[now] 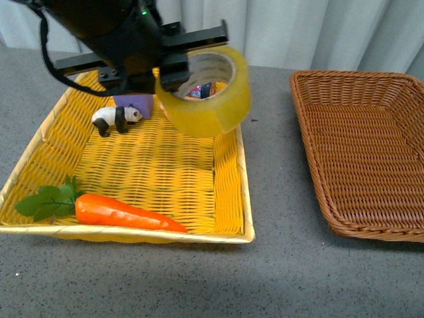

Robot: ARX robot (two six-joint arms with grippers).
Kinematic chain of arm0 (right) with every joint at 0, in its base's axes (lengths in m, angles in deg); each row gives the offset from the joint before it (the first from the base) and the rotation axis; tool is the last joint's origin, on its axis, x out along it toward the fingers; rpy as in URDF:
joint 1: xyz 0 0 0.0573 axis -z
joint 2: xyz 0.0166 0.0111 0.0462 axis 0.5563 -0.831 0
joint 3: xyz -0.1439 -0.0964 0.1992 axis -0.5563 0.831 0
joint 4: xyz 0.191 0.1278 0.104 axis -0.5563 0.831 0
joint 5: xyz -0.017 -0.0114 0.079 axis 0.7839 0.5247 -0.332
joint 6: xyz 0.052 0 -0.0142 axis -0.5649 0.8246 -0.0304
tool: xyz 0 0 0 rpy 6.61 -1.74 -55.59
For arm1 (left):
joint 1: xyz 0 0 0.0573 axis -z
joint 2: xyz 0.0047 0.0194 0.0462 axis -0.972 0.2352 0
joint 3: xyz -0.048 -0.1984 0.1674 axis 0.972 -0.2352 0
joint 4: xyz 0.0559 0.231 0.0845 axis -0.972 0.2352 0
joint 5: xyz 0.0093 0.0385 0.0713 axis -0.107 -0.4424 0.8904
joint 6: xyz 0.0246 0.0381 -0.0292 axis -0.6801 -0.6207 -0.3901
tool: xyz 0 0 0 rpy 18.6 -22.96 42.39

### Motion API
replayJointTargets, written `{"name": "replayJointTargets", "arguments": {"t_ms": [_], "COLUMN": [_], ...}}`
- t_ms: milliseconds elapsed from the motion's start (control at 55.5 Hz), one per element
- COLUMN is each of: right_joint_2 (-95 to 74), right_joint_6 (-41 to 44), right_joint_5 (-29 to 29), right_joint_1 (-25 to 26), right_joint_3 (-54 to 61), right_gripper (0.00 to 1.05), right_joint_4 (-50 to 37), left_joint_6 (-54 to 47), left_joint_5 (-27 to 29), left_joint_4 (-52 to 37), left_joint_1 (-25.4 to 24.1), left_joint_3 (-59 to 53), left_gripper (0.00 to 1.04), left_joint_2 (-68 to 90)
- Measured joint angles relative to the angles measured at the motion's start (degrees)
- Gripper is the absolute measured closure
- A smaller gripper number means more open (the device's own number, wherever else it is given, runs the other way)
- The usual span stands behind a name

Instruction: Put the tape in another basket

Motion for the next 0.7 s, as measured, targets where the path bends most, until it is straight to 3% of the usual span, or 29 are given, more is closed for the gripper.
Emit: {"name": "replayJointTargets", "arguments": {"t_ms": [306, 703], "right_joint_2": [0.00, 0.00], "right_joint_6": [0.02, 0.02], "right_joint_5": [0.00, 0.00], "right_joint_1": [0.00, 0.00], "right_joint_3": [0.00, 0.00], "right_gripper": [0.09, 0.09], "right_joint_4": [0.00, 0.00], "left_joint_6": [-0.94, -1.77], "left_joint_5": [1.86, 2.80], "left_joint_4": [0.48, 1.07], "left_joint_1": [8.81, 10.29], "left_joint_3": [7.19, 8.63], "left_gripper": [0.88, 0.88], "left_joint_2": [3.85, 5.81]}}
